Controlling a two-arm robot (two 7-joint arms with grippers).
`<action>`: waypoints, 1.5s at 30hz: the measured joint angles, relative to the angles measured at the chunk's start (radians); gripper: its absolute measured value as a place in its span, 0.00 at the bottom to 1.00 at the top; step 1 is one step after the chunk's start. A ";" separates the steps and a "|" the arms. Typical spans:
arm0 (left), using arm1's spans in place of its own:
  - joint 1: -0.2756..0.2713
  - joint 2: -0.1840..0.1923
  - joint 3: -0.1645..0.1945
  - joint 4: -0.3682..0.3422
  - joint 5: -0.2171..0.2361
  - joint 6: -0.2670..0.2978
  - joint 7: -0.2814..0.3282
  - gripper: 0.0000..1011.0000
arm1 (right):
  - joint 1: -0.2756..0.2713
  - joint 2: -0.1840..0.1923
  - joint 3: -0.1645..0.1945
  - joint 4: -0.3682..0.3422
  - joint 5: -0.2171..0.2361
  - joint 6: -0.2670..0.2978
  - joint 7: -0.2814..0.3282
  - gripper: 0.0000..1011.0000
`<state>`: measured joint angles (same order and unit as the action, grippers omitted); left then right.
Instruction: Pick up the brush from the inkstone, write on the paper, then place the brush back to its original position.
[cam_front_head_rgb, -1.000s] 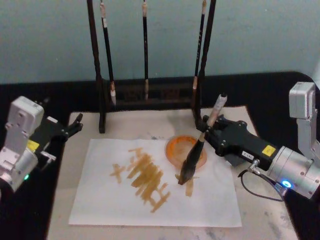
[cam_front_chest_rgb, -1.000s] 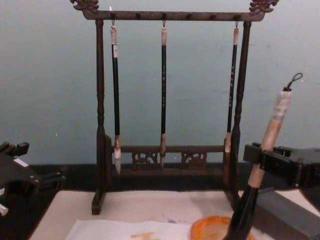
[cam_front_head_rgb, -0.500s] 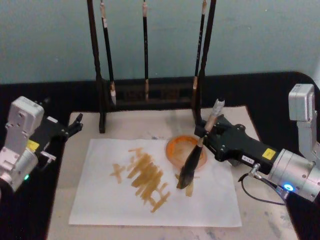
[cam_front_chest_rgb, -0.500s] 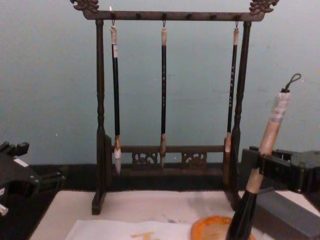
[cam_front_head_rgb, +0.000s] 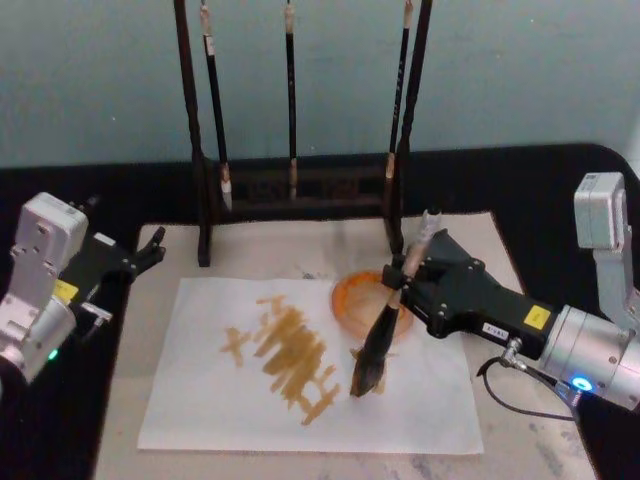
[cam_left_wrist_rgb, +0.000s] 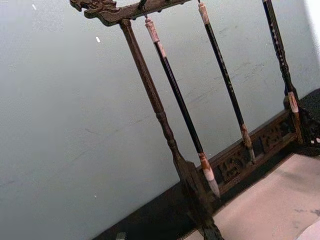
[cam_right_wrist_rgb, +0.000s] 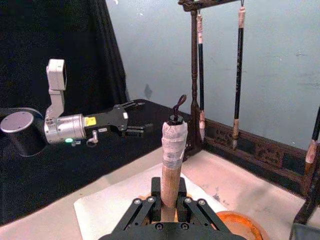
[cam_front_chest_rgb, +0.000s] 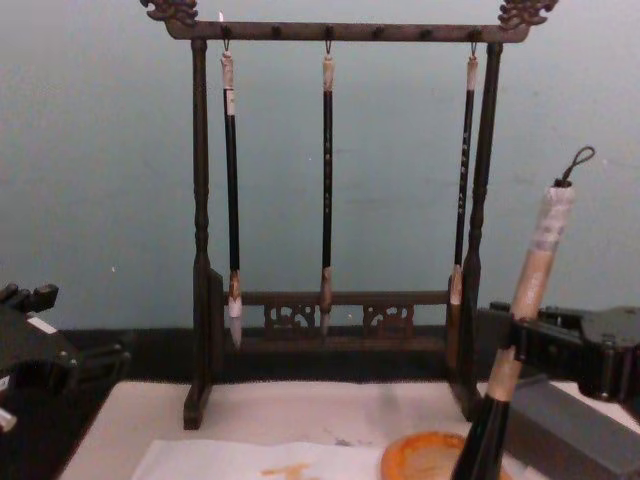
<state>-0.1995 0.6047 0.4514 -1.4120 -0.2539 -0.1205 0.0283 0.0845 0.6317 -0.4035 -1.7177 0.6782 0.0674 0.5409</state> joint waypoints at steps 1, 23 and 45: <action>0.000 0.000 0.000 0.000 0.000 0.000 0.000 1.00 | 0.000 0.002 -0.001 -0.002 0.001 0.000 0.000 0.16; 0.000 0.000 0.000 0.000 0.000 0.000 0.000 1.00 | 0.014 -0.051 0.081 0.045 0.141 -0.051 -0.020 0.16; 0.000 0.000 0.000 0.000 0.000 0.000 0.000 1.00 | 0.107 -0.181 0.156 0.309 0.556 0.101 -0.046 0.16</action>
<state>-0.1995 0.6047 0.4514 -1.4120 -0.2539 -0.1205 0.0283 0.1912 0.4506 -0.2472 -1.4089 1.2345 0.1680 0.4951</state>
